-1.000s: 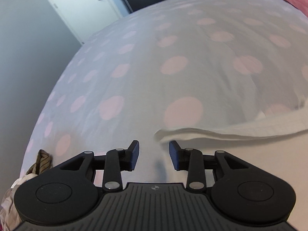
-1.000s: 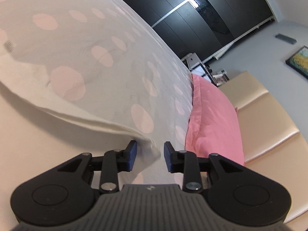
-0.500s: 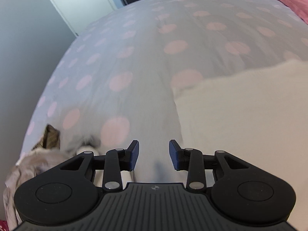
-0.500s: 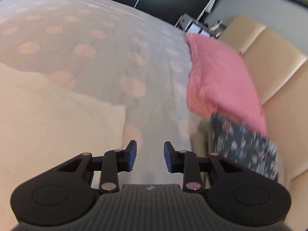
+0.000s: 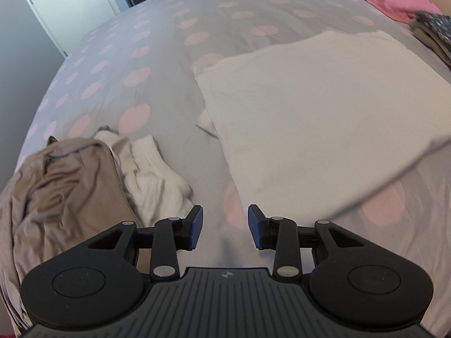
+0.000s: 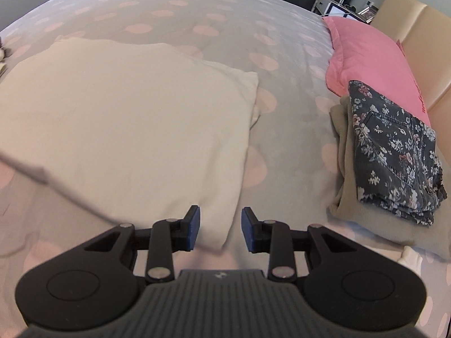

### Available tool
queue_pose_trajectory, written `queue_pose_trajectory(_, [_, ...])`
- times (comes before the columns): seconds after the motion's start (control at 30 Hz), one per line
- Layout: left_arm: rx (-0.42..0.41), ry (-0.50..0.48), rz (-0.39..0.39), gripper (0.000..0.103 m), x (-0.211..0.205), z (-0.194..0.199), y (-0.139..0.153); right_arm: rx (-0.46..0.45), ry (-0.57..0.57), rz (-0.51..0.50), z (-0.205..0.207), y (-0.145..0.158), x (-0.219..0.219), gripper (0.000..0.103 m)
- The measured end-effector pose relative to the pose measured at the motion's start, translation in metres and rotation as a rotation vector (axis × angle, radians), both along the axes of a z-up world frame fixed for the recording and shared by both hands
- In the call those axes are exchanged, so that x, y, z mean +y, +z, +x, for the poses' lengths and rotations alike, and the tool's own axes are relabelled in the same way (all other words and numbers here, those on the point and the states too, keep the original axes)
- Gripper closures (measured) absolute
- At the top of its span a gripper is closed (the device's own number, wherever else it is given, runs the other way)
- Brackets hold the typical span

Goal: Fold clothes
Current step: 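Lower the folded white shirt onto the bed and open both grippers, then pinch the corners of the folded white shirt with both grippers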

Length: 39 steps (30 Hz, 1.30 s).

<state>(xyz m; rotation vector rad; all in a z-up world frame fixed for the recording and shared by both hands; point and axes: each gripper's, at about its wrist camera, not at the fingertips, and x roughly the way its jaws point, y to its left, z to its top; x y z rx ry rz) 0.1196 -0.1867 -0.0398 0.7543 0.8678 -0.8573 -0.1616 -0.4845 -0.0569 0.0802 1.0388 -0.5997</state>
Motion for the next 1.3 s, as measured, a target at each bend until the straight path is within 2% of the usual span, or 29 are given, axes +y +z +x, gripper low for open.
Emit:
queue_pose_trajectory(0.1, [0.035,-0.033,-0.014,0.066,0.009,-0.008,-0.010,0.027,0.043,-0.030,-0.005,-0.009,0.009,0.068])
queue_pose_trajectory(0.17, [0.030,-0.062,-0.002,0.066,0.009,-0.013,-0.021,0.060,0.086,-0.059,-0.006,-0.019,0.015,0.068])
queue_pose_trajectory(0.37, [0.066,-0.138,0.081,0.066,0.003,-0.020,-0.042,0.163,0.198,-0.121,-0.002,-0.049,0.021,0.068])
queue_pose_trajectory(0.5, [0.055,-0.169,0.094,0.066,-0.006,-0.025,-0.046,0.154,0.197,-0.133,0.006,-0.057,0.012,0.071])
queue_pose_trajectory(0.53, [0.056,-0.172,0.099,0.072,-0.008,-0.025,-0.047,0.155,0.194,-0.132,0.008,-0.059,0.011,0.076])
queue_pose_trajectory(0.57, [0.049,-0.171,0.103,0.076,-0.010,-0.024,-0.048,0.158,0.195,-0.128,0.011,-0.060,0.010,0.086])
queue_pose_trajectory(0.63, [0.052,-0.151,0.100,0.091,-0.013,-0.020,-0.047,0.164,0.196,-0.130,0.014,-0.058,0.009,0.092])
queue_pose_trajectory(0.7, [0.048,-0.112,0.105,0.102,-0.014,-0.014,-0.045,0.168,0.187,-0.127,0.017,-0.054,0.007,0.095])
queue_pose_trajectory(0.8, [0.087,-0.083,0.116,0.103,-0.015,-0.007,-0.038,0.167,0.175,-0.120,0.019,-0.043,0.004,0.096])
queue_pose_trajectory(0.93, [0.077,-0.089,0.121,0.103,-0.013,-0.009,-0.028,0.172,0.178,-0.117,0.017,-0.033,0.003,0.097])
queue_pose_trajectory(1.1, [0.084,-0.081,0.179,0.103,-0.015,-0.010,-0.038,0.262,0.203,-0.144,0.017,-0.051,0.011,0.097])
queue_pose_trajectory(1.3, [0.075,-0.085,0.182,0.103,-0.012,-0.012,-0.034,0.342,0.162,-0.108,0.013,-0.059,0.004,0.096])
